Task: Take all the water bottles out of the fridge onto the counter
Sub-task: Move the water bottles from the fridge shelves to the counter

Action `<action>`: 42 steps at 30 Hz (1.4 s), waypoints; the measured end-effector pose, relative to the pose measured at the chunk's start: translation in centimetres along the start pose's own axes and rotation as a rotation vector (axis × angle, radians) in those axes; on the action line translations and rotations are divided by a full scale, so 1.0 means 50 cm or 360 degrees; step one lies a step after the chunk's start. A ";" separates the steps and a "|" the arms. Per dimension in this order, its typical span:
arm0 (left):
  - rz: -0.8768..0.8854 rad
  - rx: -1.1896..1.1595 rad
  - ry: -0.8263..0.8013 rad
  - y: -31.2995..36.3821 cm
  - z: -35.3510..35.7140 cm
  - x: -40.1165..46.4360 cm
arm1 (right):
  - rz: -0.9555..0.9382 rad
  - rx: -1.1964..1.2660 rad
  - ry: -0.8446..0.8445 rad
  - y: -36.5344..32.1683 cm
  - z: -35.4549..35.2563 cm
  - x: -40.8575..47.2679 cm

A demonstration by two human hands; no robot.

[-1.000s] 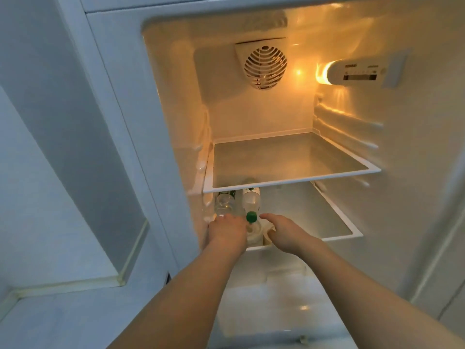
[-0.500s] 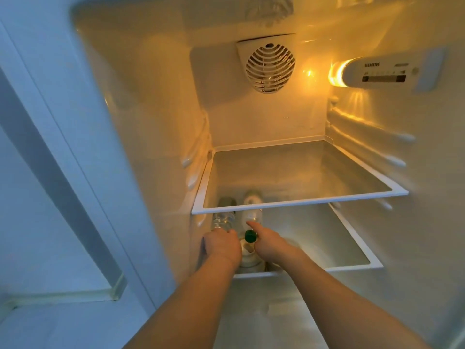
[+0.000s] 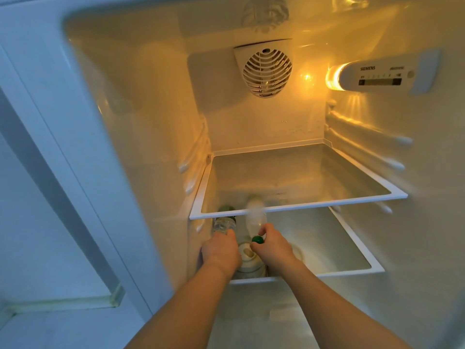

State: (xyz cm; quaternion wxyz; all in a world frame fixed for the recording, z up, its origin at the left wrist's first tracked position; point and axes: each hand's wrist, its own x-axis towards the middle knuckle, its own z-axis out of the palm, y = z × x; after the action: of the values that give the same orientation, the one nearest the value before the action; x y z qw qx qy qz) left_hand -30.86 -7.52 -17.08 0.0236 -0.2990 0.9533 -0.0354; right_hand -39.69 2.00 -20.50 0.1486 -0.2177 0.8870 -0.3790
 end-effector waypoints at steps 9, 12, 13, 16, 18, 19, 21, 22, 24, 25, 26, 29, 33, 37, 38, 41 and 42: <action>-0.0183 -0.0329 0.0056 -0.002 0.020 -0.002 | -0.0026 -0.0277 0.0433 0.002 0.037 0.007; -0.0197 -0.0355 0.0053 -0.004 0.019 -0.002 | -0.0017 -0.0201 0.0523 0.014 0.035 -0.006; -0.0208 -0.0374 0.0047 -0.005 0.016 -0.001 | -0.0001 -0.0162 0.0578 0.019 0.032 -0.015; -0.0258 -0.0480 0.0055 -0.002 0.015 -0.011 | -0.0003 -0.0019 0.0697 0.041 0.018 -0.044; -0.0288 -0.0536 0.0067 0.005 0.014 -0.030 | -0.0076 0.0112 0.0745 0.051 0.005 -0.058; -0.0289 -0.0558 0.0079 0.009 0.015 -0.041 | -0.0124 0.0201 0.0784 0.053 -0.004 -0.063; -0.0247 -0.0599 0.0139 0.014 0.014 -0.062 | -0.0207 0.0388 0.0877 0.052 -0.024 -0.074; -0.0211 -0.0620 0.0178 0.017 0.010 -0.073 | -0.0237 0.0462 0.0923 0.050 -0.035 -0.082; -0.0157 -0.0659 0.0237 0.022 -0.006 -0.094 | -0.0310 0.0535 0.1031 0.045 -0.057 -0.098; -0.0144 -0.0656 0.0267 0.024 -0.017 -0.103 | -0.0351 0.0555 0.1089 0.043 -0.067 -0.106; -0.0136 -0.0642 0.0308 0.026 -0.028 -0.112 | -0.0394 0.0577 0.1142 0.039 -0.077 -0.113; -0.0116 -0.0650 0.0486 0.022 -0.063 -0.142 | -0.0554 0.0661 0.1272 0.026 -0.100 -0.137; -0.0063 -0.0757 0.0649 0.007 -0.087 -0.176 | -0.0560 0.0730 0.1382 0.016 -0.114 -0.162; -0.0036 -0.0925 0.0795 -0.003 -0.112 -0.176 | -0.0565 0.0982 0.1353 0.005 -0.123 -0.178; -0.0019 -0.0960 0.0826 -0.004 -0.120 -0.174 | -0.0600 0.1036 0.1319 0.001 -0.125 -0.182; 0.0008 -0.0997 0.0842 -0.004 -0.143 -0.172 | -0.0628 0.1050 0.1245 -0.009 -0.128 -0.189; 0.0007 -0.0965 0.0841 -0.002 -0.150 -0.171 | -0.0609 0.1047 0.1244 -0.011 -0.128 -0.188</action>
State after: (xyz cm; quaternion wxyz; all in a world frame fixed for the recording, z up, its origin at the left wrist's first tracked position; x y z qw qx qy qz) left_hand -24.30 -2.32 -9.40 -0.3117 -0.2709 0.8944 0.1719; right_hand -34.20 10.24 -14.90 -0.2034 -0.1602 0.6553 -0.7096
